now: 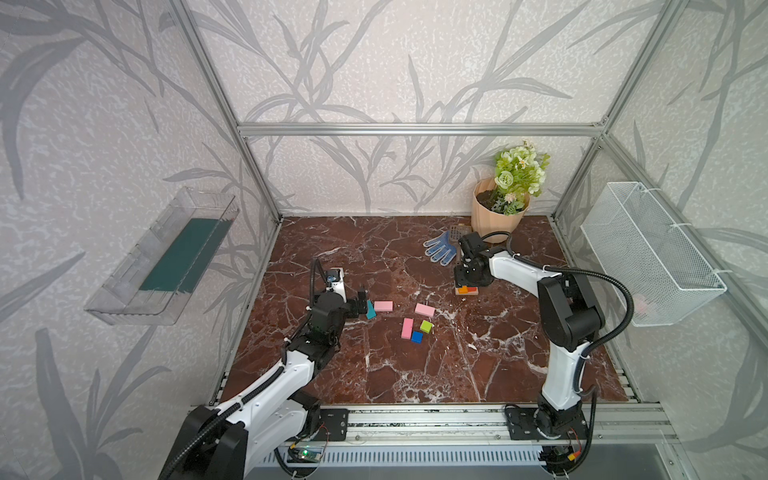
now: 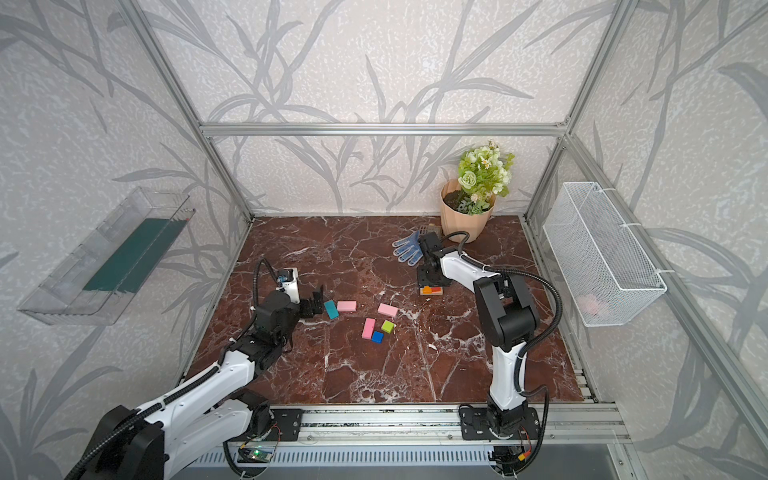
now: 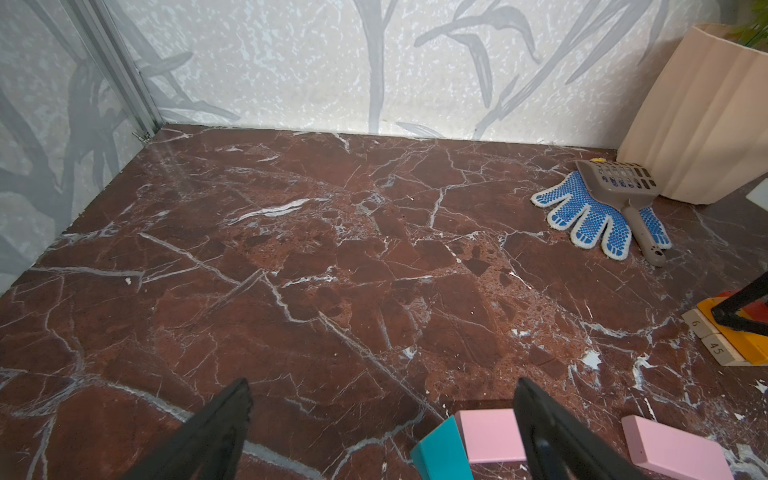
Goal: Build the wood block tower
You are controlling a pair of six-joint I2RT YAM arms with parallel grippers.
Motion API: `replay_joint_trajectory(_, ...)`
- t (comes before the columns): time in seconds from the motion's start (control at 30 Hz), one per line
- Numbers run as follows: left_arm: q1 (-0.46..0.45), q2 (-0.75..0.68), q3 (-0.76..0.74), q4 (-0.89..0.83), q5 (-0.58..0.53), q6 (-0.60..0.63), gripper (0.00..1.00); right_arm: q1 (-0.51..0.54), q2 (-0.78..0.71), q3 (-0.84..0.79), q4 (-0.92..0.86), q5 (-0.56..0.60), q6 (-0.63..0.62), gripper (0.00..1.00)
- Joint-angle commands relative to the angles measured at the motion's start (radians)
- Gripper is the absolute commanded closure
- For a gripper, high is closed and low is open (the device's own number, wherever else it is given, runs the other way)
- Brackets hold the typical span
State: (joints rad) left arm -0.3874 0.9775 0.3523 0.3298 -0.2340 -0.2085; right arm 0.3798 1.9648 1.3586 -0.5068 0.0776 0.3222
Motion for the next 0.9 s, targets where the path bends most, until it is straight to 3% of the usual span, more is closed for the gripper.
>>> replay_joint_trajectory(0.0, -0.005, -0.005, -0.008, 0.017, -0.004, 0.016, 0.01, 0.002, 0.020, 0.022, -0.034, 0.017, 0.009, 0.38)
replay_joint_trajectory(0.87, -0.005, -0.009, -0.010, 0.018, -0.001, 0.017, 0.01, -0.005, 0.013, -0.003, -0.034, 0.013, 0.046, 0.34)
